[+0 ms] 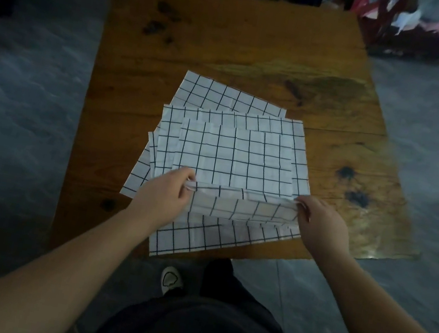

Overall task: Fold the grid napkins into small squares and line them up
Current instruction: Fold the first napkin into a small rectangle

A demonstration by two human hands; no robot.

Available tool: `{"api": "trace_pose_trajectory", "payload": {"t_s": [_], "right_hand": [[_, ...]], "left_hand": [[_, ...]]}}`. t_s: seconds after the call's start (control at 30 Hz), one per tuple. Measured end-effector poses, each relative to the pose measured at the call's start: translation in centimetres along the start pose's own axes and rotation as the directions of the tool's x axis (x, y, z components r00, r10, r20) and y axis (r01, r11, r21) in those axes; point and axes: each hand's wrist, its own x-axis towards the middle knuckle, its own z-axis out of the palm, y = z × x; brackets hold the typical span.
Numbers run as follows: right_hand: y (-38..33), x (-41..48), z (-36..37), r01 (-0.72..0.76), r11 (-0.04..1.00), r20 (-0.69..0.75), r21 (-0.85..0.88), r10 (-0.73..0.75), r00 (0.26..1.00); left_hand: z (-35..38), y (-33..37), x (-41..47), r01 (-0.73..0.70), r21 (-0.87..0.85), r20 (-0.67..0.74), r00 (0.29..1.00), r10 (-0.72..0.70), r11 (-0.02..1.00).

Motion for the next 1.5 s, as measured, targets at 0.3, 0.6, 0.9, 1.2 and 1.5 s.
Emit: {"api": "trace_pose_trajectory", "payload": {"t_s": [0.3,0.6,0.9,1.2,1.5], "right_hand": [[-0.7,14.4,1.9,0.018,0.999,0.132,-0.046,-0.012,0.991],[-0.2,17.4,4.7,-0.105,0.992,0.158,0.065,0.094,0.983],[-4.0,4.9,8.6,0.365,0.930,0.389,0.041,-0.352,0.852],[-4.5,1.9,12.2,0.386,0.916,0.503,-0.111,-0.283,0.816],[-3.6,1.0,12.3,0.359,0.926,0.505,-0.119,-0.254,0.825]], "left_hand": [[-0.4,-1.6,11.7,0.245,0.020,-0.046,0.969,-0.244,0.969],[1.6,-2.9,12.7,0.175,0.112,-0.203,0.968,-0.150,0.978],[10.1,-0.5,6.6,-0.278,0.363,0.365,0.920,0.139,0.889],[11.3,-2.0,4.1,-0.321,0.468,0.379,0.915,0.141,0.823],[11.3,-3.7,2.6,-0.232,0.458,0.369,0.928,0.054,0.858]]}}
